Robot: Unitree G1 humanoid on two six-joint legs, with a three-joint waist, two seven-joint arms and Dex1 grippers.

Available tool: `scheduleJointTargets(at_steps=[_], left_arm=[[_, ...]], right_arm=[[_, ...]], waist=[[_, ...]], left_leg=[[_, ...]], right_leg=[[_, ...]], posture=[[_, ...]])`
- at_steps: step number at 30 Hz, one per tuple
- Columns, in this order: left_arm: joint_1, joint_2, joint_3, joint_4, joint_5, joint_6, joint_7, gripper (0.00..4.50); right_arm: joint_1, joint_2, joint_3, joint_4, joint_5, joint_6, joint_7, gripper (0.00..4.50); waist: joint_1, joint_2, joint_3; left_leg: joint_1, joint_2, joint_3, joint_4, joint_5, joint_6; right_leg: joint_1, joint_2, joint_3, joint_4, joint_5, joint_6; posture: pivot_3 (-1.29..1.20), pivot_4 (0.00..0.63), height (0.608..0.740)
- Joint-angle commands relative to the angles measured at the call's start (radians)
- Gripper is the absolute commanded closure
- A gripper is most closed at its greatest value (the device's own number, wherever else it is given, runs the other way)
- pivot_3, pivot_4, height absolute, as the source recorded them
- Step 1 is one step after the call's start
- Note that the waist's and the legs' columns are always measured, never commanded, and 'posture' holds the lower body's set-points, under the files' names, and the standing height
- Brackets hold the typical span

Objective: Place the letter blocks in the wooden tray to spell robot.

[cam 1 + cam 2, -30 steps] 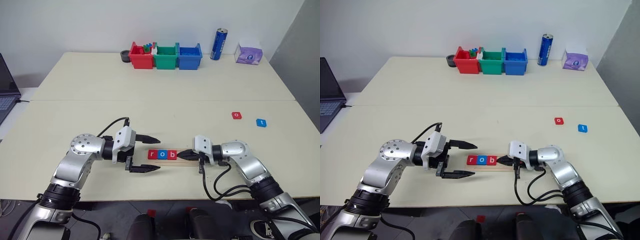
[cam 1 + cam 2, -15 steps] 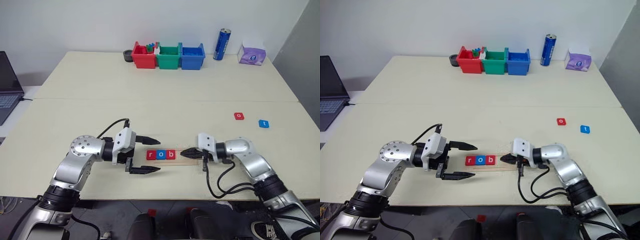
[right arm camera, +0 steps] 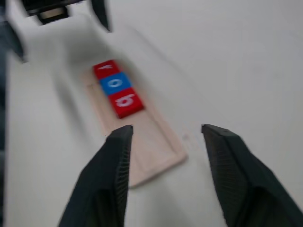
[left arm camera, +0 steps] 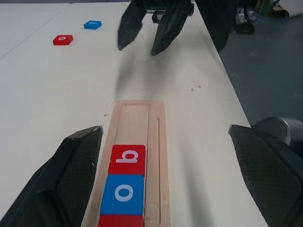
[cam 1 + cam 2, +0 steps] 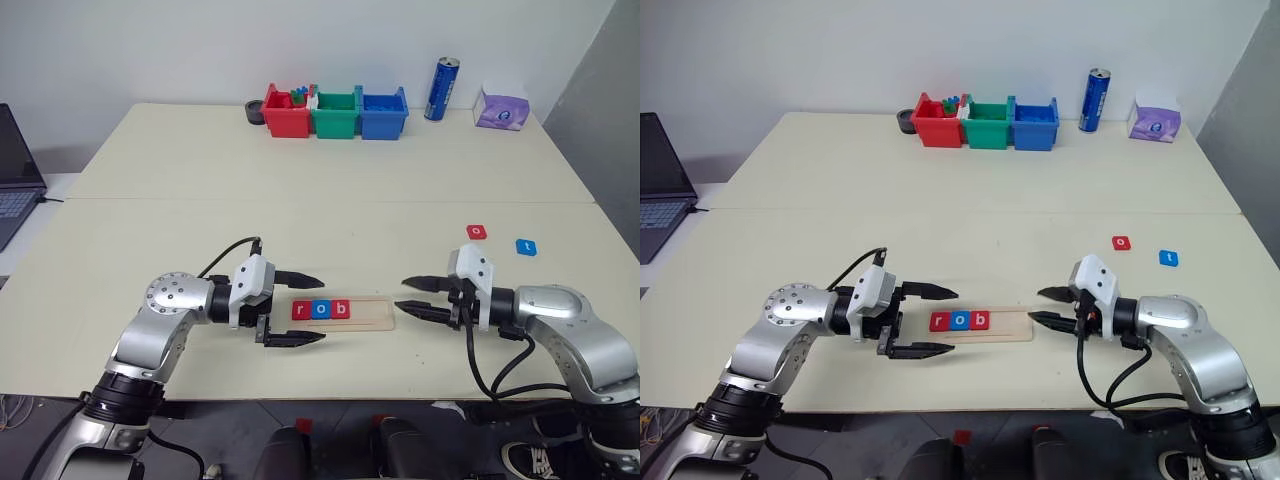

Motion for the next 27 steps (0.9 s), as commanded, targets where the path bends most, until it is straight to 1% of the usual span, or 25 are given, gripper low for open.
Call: scheduleJointTargets(at_steps=[1,3,6,9,16,21,27], left_arm=[[-0.019,-0.025,-0.007,-0.031,-0.008,0.002,0.02,0.0],[-0.034,-0.044,-0.012,-0.023,-0.005,0.003,0.032,0.0],[-0.06,-0.076,-0.022,-0.004,0.003,-0.001,0.048,0.0],[-0.082,-0.101,-0.033,0.01,0.01,-0.004,0.058,0.0],[-0.101,-0.108,-0.037,0.033,0.015,-0.018,0.042,0.0],[-0.104,-0.1,-0.03,0.037,0.017,-0.023,0.035,0.0],[-0.093,-0.087,-0.028,0.028,0.02,-0.026,0.032,0.0]], right_arm=[[-0.019,0.074,-0.088,-0.017,-0.053,0.044,-0.23,0.66],[-0.029,0.123,-0.107,0.012,-0.119,0.039,-0.361,0.03],[-0.055,0.176,-0.117,0.087,-0.207,0.002,-0.512,0.03],[-0.103,0.181,-0.126,0.209,-0.271,-0.065,-0.596,0.03],[-0.262,0.191,-0.176,0.513,-0.255,-0.146,-0.636,0.03],[-0.345,0.201,-0.199,0.683,-0.23,-0.193,-0.616,0.03],[-0.426,0.186,-0.193,0.877,-0.233,-0.277,-0.597,0.03]], waist=[[-0.001,0.0,0.0],[-0.001,0.0,0.0],[-0.001,0.0,0.0],[-0.001,0.0,0.0],[-0.005,0.0,0.0],[-0.005,0.0,0.0],[-0.005,0.0,0.0]], left_leg=[[0.0,0.0,0.0,0.0,0.0,0.0],[0.0,0.0,0.0,0.0,0.0,0.0],[0.0,0.0,0.0,0.0,0.0,0.0],[0.0,-0.001,0.001,0.0,0.0,0.0],[0.0,0.0,0.002,-0.001,0.0,0.0],[0.0,0.0,0.002,-0.001,0.0,0.0],[0.0,0.0,0.002,-0.001,0.0,0.0]], right_leg=[[0.0,0.0,0.0,0.0,0.0,0.0],[0.0,0.0,0.0,0.0,0.0,0.0],[0.0,0.0,0.0,0.0,0.0,0.0],[0.0,0.0,0.001,0.0,0.0,0.0],[-0.001,0.001,0.002,0.0,0.0,0.0],[-0.001,0.001,0.002,-0.001,0.0,0.0],[-0.001,0.0,0.002,-0.001,0.0,0.0]], posture=[[0.0,0.15,0.74],[0.0,0.15,0.74],[0.0,0.15,0.74],[0.0,0.15,0.74],[0.0,0.15,0.74],[0.0,0.15,0.74],[0.0,0.15,0.74]])
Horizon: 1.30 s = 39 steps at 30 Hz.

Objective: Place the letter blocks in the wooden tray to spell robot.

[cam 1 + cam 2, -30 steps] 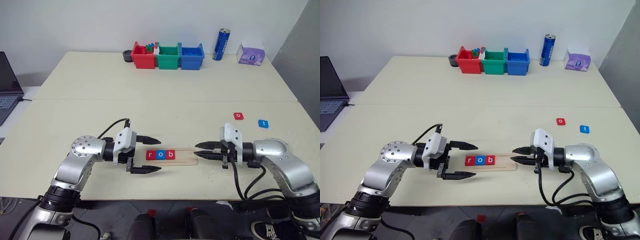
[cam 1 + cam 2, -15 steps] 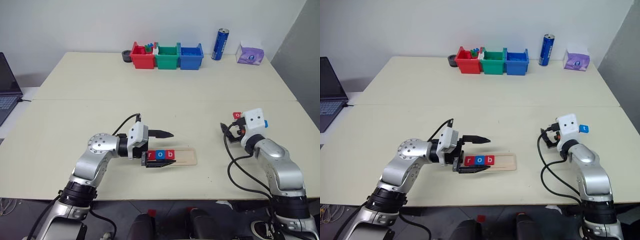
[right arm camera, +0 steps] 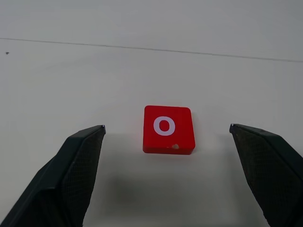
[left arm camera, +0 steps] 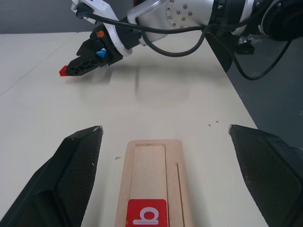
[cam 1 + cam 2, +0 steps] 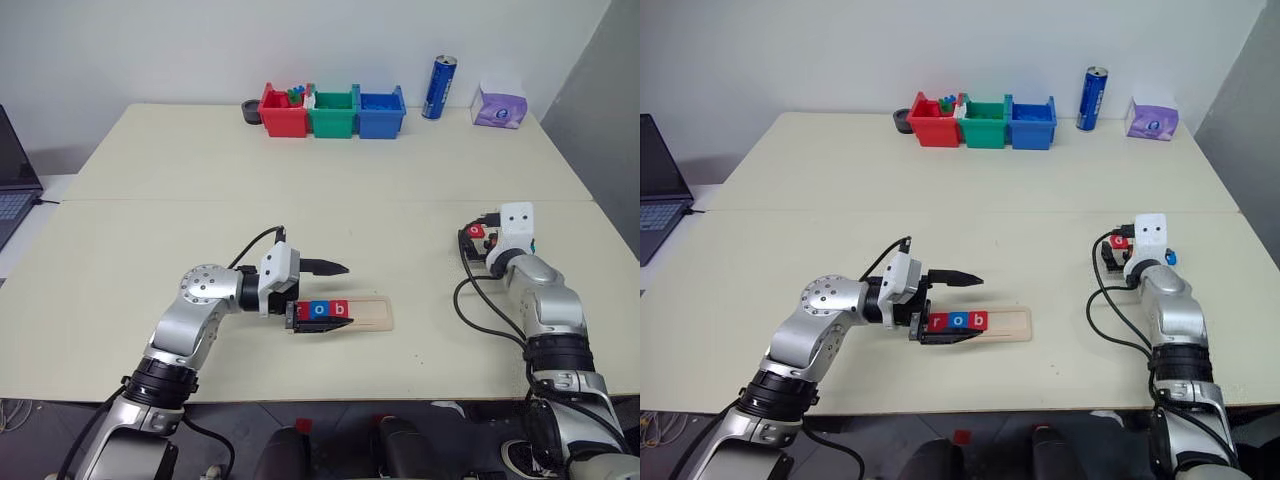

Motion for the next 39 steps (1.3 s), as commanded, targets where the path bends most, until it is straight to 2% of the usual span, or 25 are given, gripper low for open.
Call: scheduleJointTargets(at_steps=[1,6,9,13,17,39], left_arm=[[-0.005,0.014,0.012,-0.025,-0.003,-0.017,-0.008,0.0],[-0.015,0.02,0.011,-0.022,-0.003,-0.02,-0.014,0.0],[-0.047,-0.014,0.032,-0.002,-0.009,-0.028,0.035,0.0],[-0.135,-0.107,0.077,-0.002,-0.032,0.009,0.174,0.0],[-0.16,-0.136,0.061,-0.01,-0.023,0.038,0.208,0.0],[-0.109,-0.083,0.062,-0.022,-0.018,0.041,0.19,0.0]], right_arm=[[-0.066,-0.019,-0.025,0.092,0.005,-0.076,0.008,0.03],[-0.149,-0.026,-0.02,0.261,0.003,-0.143,0.022,0.03],[-0.171,-0.03,-0.015,0.319,0.0,-0.171,0.028,0.03],[-0.188,-0.036,-0.021,0.384,0.004,-0.189,0.03,0.03],[-0.2,-0.041,-0.028,0.425,0.007,-0.202,0.029,0.03],[-0.206,-0.034,-0.016,0.447,0.013,-0.188,0.043,0.03]], waist=[[0.0,0.0,0.0],[-0.001,0.0,0.0],[0.0,0.0,0.0],[0.003,0.0,0.0],[0.0,0.001,-0.001],[0.0,0.001,-0.001]], left_leg=[[0.0,0.0,0.0,0.0,0.0,0.0],[0.0,0.0,0.0,0.0,0.0,0.0],[0.0,0.001,0.0,0.0,0.0,0.0],[-0.001,0.001,0.0,0.001,0.0,0.0],[0.0,0.0,0.001,0.001,0.0,0.0],[0.0,0.001,0.001,0.001,0.0,0.0]], right_leg=[[0.0,0.0,0.0,0.0,0.0,0.0],[0.0,0.0,0.0,0.0,0.0,0.0],[0.0,0.0,0.0,0.0,0.0,0.0],[0.0,-0.002,0.0,0.0,0.0,0.0],[0.0,-0.002,0.001,0.0,0.0,0.0],[0.0,-0.002,0.001,0.001,0.0,0.0]], posture=[[0.0,0.15,0.74],[0.0,0.15,0.74],[0.0,0.15,0.74],[0.0,0.15,0.74],[0.0,0.15,0.74],[0.0,0.15,0.74]])
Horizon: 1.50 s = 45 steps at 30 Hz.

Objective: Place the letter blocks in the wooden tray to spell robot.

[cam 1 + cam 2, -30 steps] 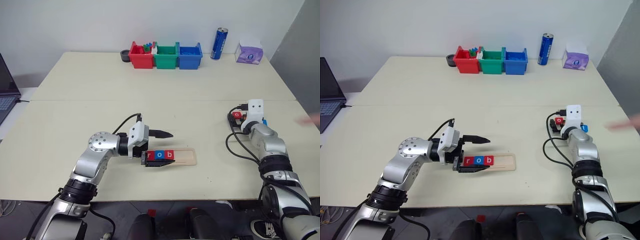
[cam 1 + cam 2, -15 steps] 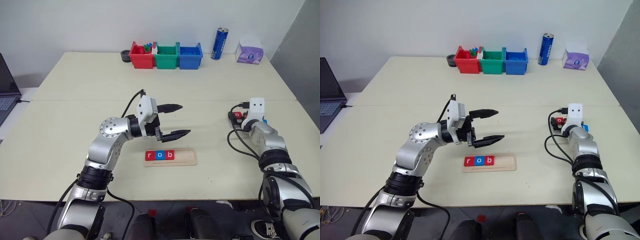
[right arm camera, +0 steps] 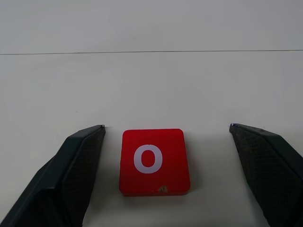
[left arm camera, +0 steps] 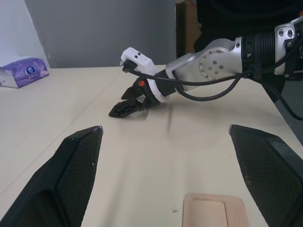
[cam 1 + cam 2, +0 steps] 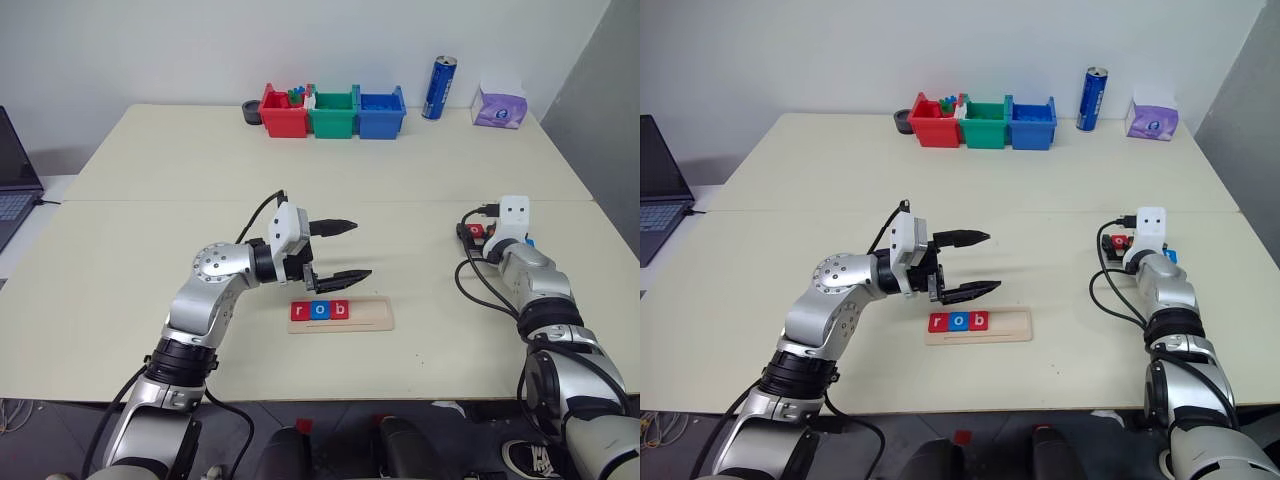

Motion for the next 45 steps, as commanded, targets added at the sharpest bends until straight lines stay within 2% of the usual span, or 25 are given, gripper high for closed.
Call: scheduleJointTargets(at_steps=[1,7,8,11,17,21,24,25,30,32,35,40,45], left_arm=[[0.008,0.01,0.021,-0.036,-0.009,-0.008,0.004,0.0],[0.024,0.01,0.018,-0.052,-0.011,-0.005,0.012,0.0],[0.025,0.01,0.018,-0.053,-0.011,-0.004,0.014,0.0],[0.025,0.009,0.019,-0.054,-0.012,-0.002,0.016,0.0],[0.024,0.008,0.02,-0.054,-0.013,-0.004,0.018,0.0],[0.028,0.008,0.02,-0.059,-0.014,-0.003,0.019,0.0],[0.033,0.012,0.021,-0.065,-0.015,0.001,0.019,0.0],[0.035,0.014,0.023,-0.068,-0.016,0.002,0.018,0.0],[0.071,0.043,0.04,-0.111,-0.031,0.021,0.016,0.0],[0.09,0.053,0.046,-0.132,-0.038,0.032,0.018,0.0],[0.111,0.062,0.054,-0.154,-0.044,0.045,0.024,0.0],[0.134,0.077,0.059,-0.181,-0.054,0.062,0.029,0.0],[0.147,0.093,0.065,-0.195,-0.061,0.073,0.029,0.0]], right_arm=[[0.004,-0.006,0.0,-0.004,-0.002,0.016,0.009,0.03],[0.005,-0.008,0.001,0.003,-0.003,0.019,0.015,0.03],[0.006,-0.008,0.001,0.003,-0.003,0.02,0.018,0.19],[0.007,-0.007,0.001,0.004,-0.002,0.021,0.023,0.92],[0.014,-0.005,0.001,-0.006,-0.002,0.024,0.026,3.01],[0.036,-0.004,0.004,-0.045,-0.002,0.041,0.025,3.03],[0.094,-0.011,0.016,-0.173,-0.002,0.108,0.03,3.03],[0.129,-0.013,0.019,-0.259,0.006,0.151,0.035,3.03],[0.432,0.005,0.026,-0.95,0.084,0.538,-0.001,3.03],[0.532,0.048,0.017,-1.195,0.107,0.703,-0.062,3.03],[0.603,0.155,0.026,-1.426,0.116,0.882,-0.158,3.03],[0.668,0.307,0.11,-1.663,0.083,1.109,-0.274,3.03],[0.695,0.351,0.193,-1.734,0.059,1.197,-0.316,3.03]], waist=[[0.0,0.0,0.0],[0.0,0.0,0.0],[0.0,0.0,0.0],[0.0,0.0,0.0],[0.0,0.0,0.0],[0.0,0.0,0.0],[0.0,0.0,0.0],[0.001,0.0,0.0],[0.007,0.002,-0.001],[0.007,0.003,-0.002],[0.001,0.003,-0.001],[0.001,0.003,-0.002],[0.001,0.003,-0.002]], left_leg=[[0.0,0.0,0.0,0.0,0.0,0.0],[0.0,0.0,0.0,0.0,0.0,0.0],[0.0,0.0,0.0,0.0,0.0,0.0],[0.0,0.0,0.0,0.0,0.0,0.0],[0.0,0.0,0.0,0.0,0.0,0.0],[0.0,0.0,0.0,0.0,0.0,0.0],[0.0,0.0,0.0,0.0,0.0,0.0],[-0.001,0.001,-0.001,0.0,0.0,0.0],[-0.002,0.004,-0.003,-0.001,0.0,0.0],[-0.003,0.004,-0.004,-0.002,0.0,0.0],[-0.001,0.003,-0.003,-0.001,0.0,0.0],[0.0,0.0,-0.004,-0.001,0.0,-0.001],[-0.001,0.0,-0.004,-0.001,0.001,-0.001]], right_leg=[[0.0,0.0,0.0,0.0,0.0,0.0],[0.0,0.0,0.0,0.0,0.0,0.0],[0.0,0.0,0.0,0.0,0.0,0.0],[0.0,0.0,0.0,0.0,0.0,0.0],[0.0,0.0,0.0,0.0,0.0,0.0],[0.0,0.0,0.0,0.0,0.0,0.0],[0.0,0.0,0.0,-0.001,0.0,0.0],[0.0,0.0,0.0,-0.001,0.0,0.0],[0.0,0.0,-0.002,-0.001,-0.001,0.001],[-0.001,-0.001,-0.002,-0.002,-0.001,0.001],[0.0,-0.001,-0.001,-0.001,-0.001,0.001],[0.0,0.002,-0.002,0.002,-0.001,0.001],[-0.001,0.002,-0.002,0.0,-0.001,0.001]], posture=[[0.0,0.15,0.74],[0.0,0.15,0.74],[0.0,0.15,0.74],[0.0,0.15,0.74],[0.0,0.15,0.74],[0.0,0.15,0.74],[0.0,0.15,0.74],[0.0,0.15,0.74],[0.0,0.15,0.74],[0.0,0.15,0.74],[0.0,0.15,0.74],[0.0,0.15,0.74],[0.0,0.15,0.74]])
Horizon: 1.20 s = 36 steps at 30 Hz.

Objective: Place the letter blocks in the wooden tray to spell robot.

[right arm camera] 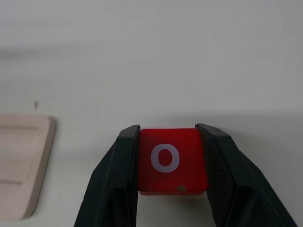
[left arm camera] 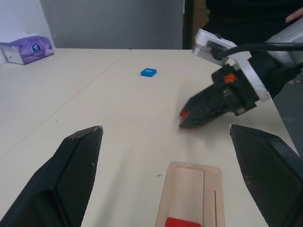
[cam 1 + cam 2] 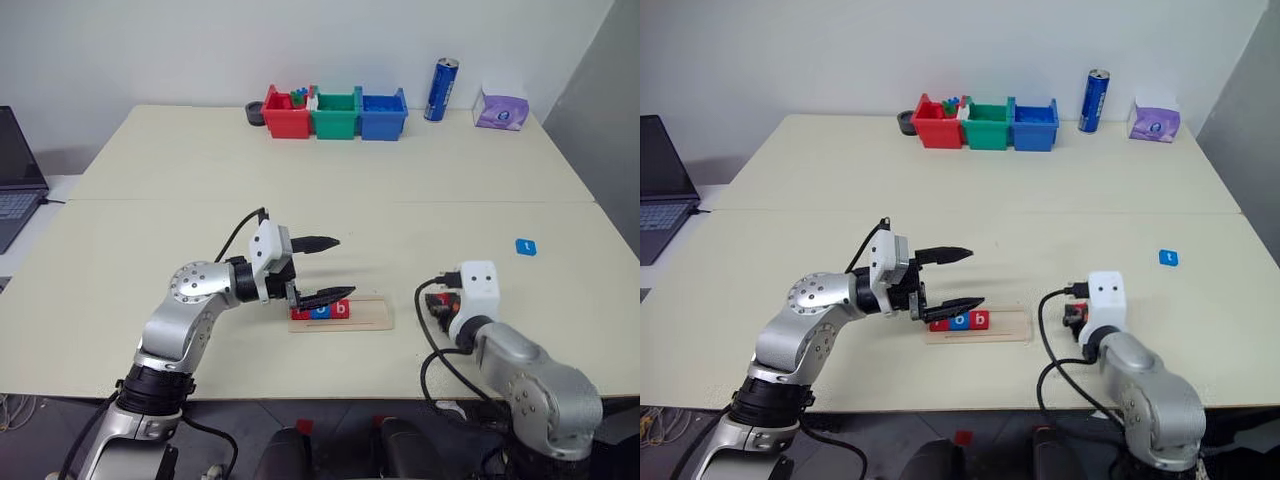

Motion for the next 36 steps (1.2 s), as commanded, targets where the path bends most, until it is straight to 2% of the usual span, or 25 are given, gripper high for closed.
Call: scheduleJointTargets(at_steps=[1,7,17,19,21,26,28,32,36], left_arm=[[0.003,0.01,0.023,-0.055,-0.022,0.005,0.008,0.0],[0.012,0.019,0.025,-0.074,-0.027,0.02,0.015,0.0],[0.02,0.022,0.03,-0.074,-0.023,0.016,0.024,0.0],[0.018,0.021,0.029,-0.071,-0.022,0.014,0.025,0.0],[0.015,0.02,0.029,-0.068,-0.021,0.013,0.026,0.0],[0.008,0.018,0.026,-0.06,-0.018,0.008,0.024,0.0],[0.004,0.017,0.026,-0.055,-0.017,0.007,0.023,0.0],[-0.004,0.015,0.023,-0.041,-0.014,0.001,0.02,0.0],[-0.011,0.011,0.02,-0.033,-0.013,-0.004,0.018,0.0]], right_arm=[[-0.008,0.0,0.029,-0.052,-0.018,0.032,-0.018,3.03],[-0.032,-0.016,0.063,-0.04,-0.02,0.047,-0.002,3.03],[-0.04,-0.001,0.051,-0.02,-0.034,0.051,0.015,3.03],[-0.04,0.007,0.044,-0.022,-0.034,0.053,0.017,2.3],[-0.041,0.011,0.04,-0.023,-0.034,0.054,0.019,1.79],[-0.057,0.007,0.017,-0.042,-0.025,0.071,0.04,0.02],[-0.081,0.0,-0.007,-0.055,-0.02,0.088,0.057,0.02],[-0.203,-0.022,-0.141,-0.054,0.019,0.08,0.137,0.02],[-0.303,-0.185,-0.25,0.049,0.155,-0.055,0.381,0.02]], waist=[[0.0,0.0,0.0],[-0.001,0.0,0.0],[-0.001,0.0,0.0],[-0.001,0.0,0.0],[-0.001,0.0,0.0],[-0.001,0.0,0.0],[-0.001,0.0,0.0],[-0.001,0.0,0.0],[0.0,0.0,0.0]], left_leg=[[0.0,0.0,0.0,0.0,0.0,0.0],[-0.001,-0.001,0.0,0.0,0.0,0.0],[-0.002,0.0,0.0,-0.002,0.0,0.0],[-0.002,0.0,0.0,-0.002,0.0,0.0],[-0.002,0.0,0.0,-0.002,0.0,0.0],[-0.002,0.0,0.0,-0.002,0.0,0.0],[-0.002,0.0,0.0,-0.002,0.0,0.0],[-0.002,-0.001,0.0,-0.002,0.0,0.0],[-0.002,-0.001,0.0,-0.002,0.0,0.0]], right_leg=[[0.0,0.0,0.0,-0.001,0.0,0.0],[0.0,0.0,0.0,-0.003,0.0,0.0],[0.0,0.001,0.0,-0.006,0.0,0.0],[0.0,0.001,0.0,-0.006,0.0,0.0],[0.0,0.001,0.0,-0.006,0.0,0.0],[0.0,0.001,0.0,-0.006,0.0,0.0],[0.0,0.001,0.0,-0.006,0.0,0.0],[0.0,0.001,-0.001,-0.006,0.0,0.0],[0.0,0.001,-0.001,-0.006,0.0,0.0]], posture=[[0.0,0.15,0.74],[0.0,0.15,0.74],[0.0,0.15,0.74],[0.0,0.15,0.74],[0.0,0.15,0.74],[0.0,0.15,0.74],[0.0,0.15,0.74],[0.0,0.15,0.74],[0.0,0.15,0.74]])
